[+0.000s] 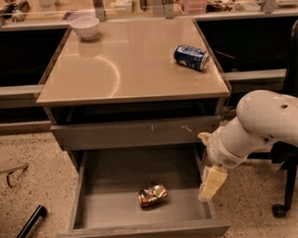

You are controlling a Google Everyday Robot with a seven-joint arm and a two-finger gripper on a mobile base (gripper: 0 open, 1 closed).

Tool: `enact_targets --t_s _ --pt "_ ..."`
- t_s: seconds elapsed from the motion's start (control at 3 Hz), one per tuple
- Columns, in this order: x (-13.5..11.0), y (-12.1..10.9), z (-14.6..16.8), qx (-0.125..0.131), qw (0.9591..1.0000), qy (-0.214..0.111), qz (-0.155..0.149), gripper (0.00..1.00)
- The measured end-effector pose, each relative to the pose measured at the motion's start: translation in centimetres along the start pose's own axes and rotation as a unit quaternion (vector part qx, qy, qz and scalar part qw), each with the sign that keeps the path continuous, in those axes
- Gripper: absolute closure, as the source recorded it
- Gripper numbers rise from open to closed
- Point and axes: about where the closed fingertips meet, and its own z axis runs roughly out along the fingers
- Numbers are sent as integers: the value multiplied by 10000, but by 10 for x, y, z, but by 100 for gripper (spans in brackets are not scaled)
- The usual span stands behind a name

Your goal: Pick orange can from middle drawer and place on counter

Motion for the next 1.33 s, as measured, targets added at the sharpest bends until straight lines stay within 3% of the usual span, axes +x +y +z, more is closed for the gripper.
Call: enact_targets --t_s 0.33,0.67,1.0,1.33 --pt "0 0 0 0 10000 0 0 0" --pt "-2 -2 9 -32 9997 221 -23 0" --pt "-14 -17 42 -105 9998 106 -123 0" --pt "-30 -29 87 -196 9993 -240 -224 0"
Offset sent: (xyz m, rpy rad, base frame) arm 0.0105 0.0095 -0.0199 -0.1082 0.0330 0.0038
